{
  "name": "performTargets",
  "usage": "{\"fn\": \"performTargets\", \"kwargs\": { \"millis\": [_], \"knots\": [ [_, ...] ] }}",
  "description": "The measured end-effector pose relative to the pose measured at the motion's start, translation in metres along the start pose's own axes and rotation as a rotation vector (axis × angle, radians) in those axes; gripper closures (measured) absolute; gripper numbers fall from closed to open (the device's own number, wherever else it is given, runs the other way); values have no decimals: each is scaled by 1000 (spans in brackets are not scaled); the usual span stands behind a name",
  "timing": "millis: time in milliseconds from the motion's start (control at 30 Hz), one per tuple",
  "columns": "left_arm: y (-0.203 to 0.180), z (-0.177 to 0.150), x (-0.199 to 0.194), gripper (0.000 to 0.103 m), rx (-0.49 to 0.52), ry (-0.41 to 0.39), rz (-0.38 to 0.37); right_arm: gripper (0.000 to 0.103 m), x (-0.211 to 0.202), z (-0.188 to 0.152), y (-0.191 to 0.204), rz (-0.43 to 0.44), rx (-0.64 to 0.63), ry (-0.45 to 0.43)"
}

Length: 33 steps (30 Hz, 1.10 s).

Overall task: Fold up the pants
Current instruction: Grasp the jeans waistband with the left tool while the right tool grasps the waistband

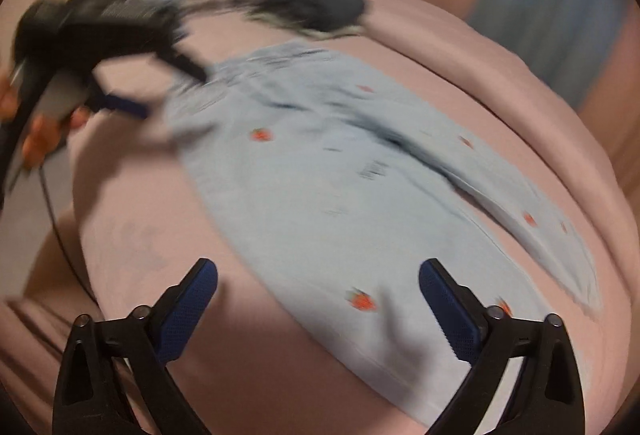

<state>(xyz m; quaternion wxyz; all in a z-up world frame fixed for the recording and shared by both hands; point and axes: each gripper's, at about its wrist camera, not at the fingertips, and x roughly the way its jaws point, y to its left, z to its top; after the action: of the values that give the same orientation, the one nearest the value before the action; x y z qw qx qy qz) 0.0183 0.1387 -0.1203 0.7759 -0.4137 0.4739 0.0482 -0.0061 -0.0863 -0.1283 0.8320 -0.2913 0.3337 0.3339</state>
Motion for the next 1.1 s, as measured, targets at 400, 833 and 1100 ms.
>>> {"fn": "performTargets", "kwargs": {
  "millis": [400,833,1100],
  "knots": [
    [9,33,26,77,0,-94,8,89,32,21,38,-92,-210,-27],
    [11,18,0,65,196,-115,206,82,10,17,29,111,-89,-6],
    [-67,13,10,45,543,-206,198,52,7,11,-60,16,205,0]
  ]
}}
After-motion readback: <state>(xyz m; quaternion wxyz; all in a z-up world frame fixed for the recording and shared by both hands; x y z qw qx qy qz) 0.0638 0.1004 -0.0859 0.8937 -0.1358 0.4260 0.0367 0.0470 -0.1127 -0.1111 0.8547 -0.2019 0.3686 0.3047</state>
